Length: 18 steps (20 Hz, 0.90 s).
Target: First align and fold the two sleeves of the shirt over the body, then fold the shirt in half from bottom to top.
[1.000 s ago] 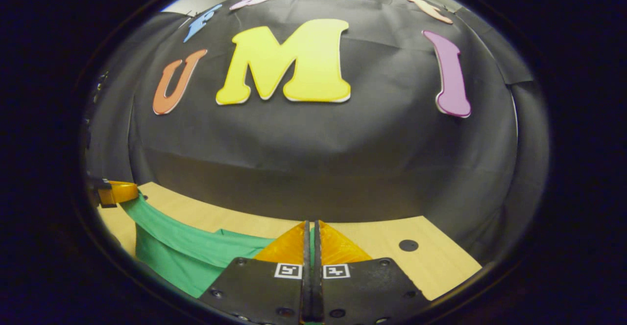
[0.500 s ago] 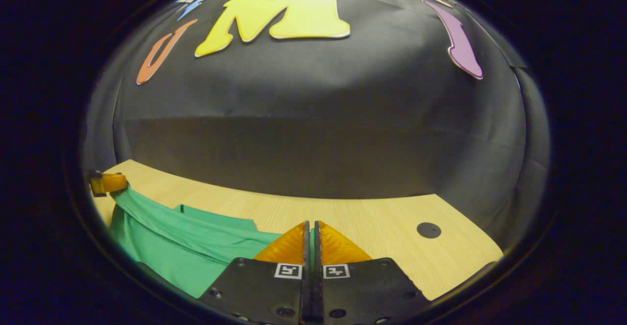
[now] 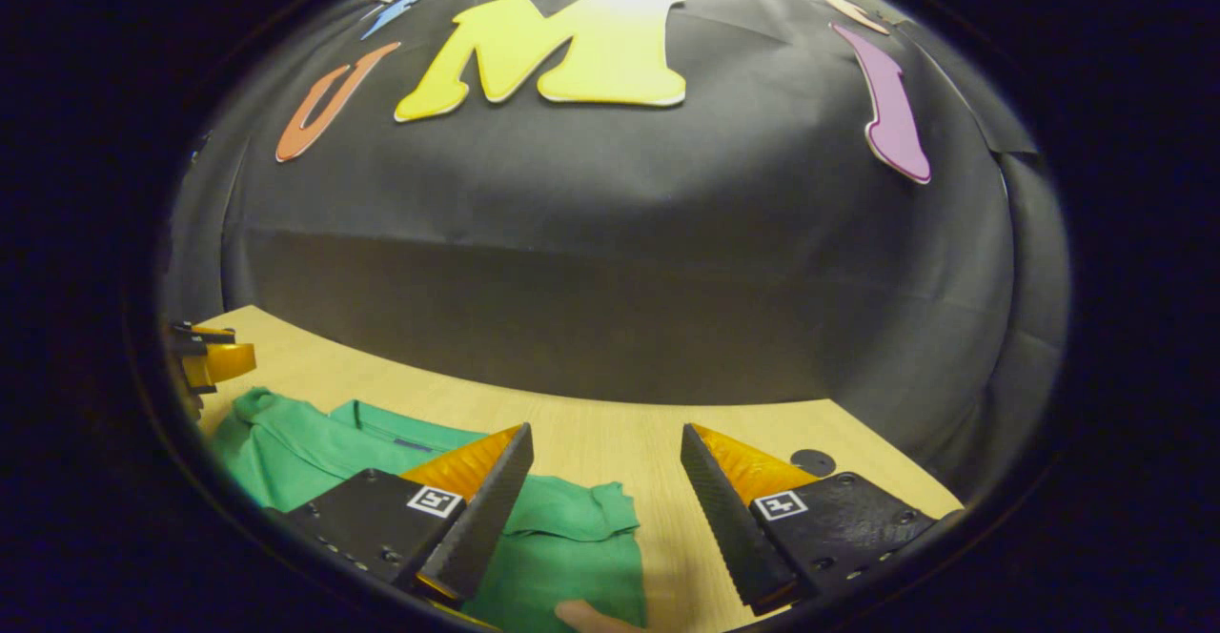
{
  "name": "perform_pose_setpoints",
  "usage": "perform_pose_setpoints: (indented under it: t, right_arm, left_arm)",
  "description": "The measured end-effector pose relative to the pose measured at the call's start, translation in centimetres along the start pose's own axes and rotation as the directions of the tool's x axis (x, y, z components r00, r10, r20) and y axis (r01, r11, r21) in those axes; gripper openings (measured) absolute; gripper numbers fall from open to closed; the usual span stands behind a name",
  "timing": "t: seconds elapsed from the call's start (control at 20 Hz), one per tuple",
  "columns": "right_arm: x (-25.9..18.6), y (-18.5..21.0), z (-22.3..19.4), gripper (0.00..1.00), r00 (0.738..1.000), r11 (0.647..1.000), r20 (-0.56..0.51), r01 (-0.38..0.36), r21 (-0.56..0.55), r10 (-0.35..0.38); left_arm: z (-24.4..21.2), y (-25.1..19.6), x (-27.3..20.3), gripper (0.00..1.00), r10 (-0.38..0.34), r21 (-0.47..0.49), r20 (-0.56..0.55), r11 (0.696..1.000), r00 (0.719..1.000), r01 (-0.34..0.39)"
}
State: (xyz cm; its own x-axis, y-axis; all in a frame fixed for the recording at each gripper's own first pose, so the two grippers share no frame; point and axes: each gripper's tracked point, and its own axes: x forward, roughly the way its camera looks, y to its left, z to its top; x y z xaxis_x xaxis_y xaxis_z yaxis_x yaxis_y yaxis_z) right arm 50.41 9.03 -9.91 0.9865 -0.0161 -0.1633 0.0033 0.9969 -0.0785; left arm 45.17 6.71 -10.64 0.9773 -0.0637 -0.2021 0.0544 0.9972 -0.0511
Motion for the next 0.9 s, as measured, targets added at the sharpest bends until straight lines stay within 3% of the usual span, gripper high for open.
perform_pose_setpoints:
  t: [0.15, 0.2, 0.4, 0.5, 0.55, 0.6, 0.65, 0.7, 0.9]
  right_arm:
    - [-2.5, -0.7, 1.0, 0.97, 0.999, 0.999, 0.050, 0.012, 0.046, -0.014]
    - [-3.2, -1.1, 1.3, 0.95, 0.997, 0.998, 0.077, 0.022, 0.054, -0.026]
    - [-6.7, -2.1, 0.9, 0.97, 0.991, 0.997, 0.122, 0.036, 0.069, -0.044]
    - [-9.2, -2.8, 0.2, 0.97, 0.987, 0.995, 0.148, 0.042, 0.089, -0.055]
    - [-10.4, -3.5, -0.1, 0.95, 0.984, 0.994, 0.159, 0.064, 0.084, -0.077]
    - [-11.6, -3.8, -0.3, 0.96, 0.983, 0.995, 0.161, 0.072, 0.073, -0.083]
    - [-13.1, -3.4, -0.6, 0.93, 0.984, 0.996, 0.166, 0.061, 0.071, -0.072]
    - [-14.6, -3.3, -0.7, 0.97, 0.983, 0.996, 0.171, 0.051, 0.080, -0.064]
    - [-21.3, -2.9, -1.4, 0.95, 0.988, 0.994, 0.151, 0.000, 0.112, -0.017]
  left_arm:
    - [0.6, -1.0, -1.8, 0.85, -0.027, -0.011, 0.044, 1.000, 0.999, 0.027]
    - [0.6, -1.0, -2.3, 0.90, -0.023, 0.006, 0.065, 1.000, 0.998, 0.023]
    - [-0.2, 0.1, -5.8, 0.92, 0.045, 0.082, 0.112, 0.995, 0.993, -0.055]
    - [0.2, 0.1, -8.3, 0.93, 0.046, 0.067, 0.154, 0.996, 0.987, -0.057]
    - [0.3, -0.1, -9.6, 1.00, 0.041, 0.045, 0.175, 0.998, 0.984, -0.050]
    - [0.1, -0.4, -10.8, 0.97, 0.032, 0.028, 0.178, 0.999, 0.984, -0.038]
    - [-0.3, -0.6, -11.9, 0.97, 0.032, 0.020, 0.175, 0.999, 0.984, -0.036]
    - [-0.4, -0.8, -13.3, 1.00, 0.033, 0.020, 0.178, 0.999, 0.983, -0.037]
    - [0.5, -2.3, -19.0, 1.00, 0.032, 0.021, 0.209, 0.999, 0.977, -0.037]
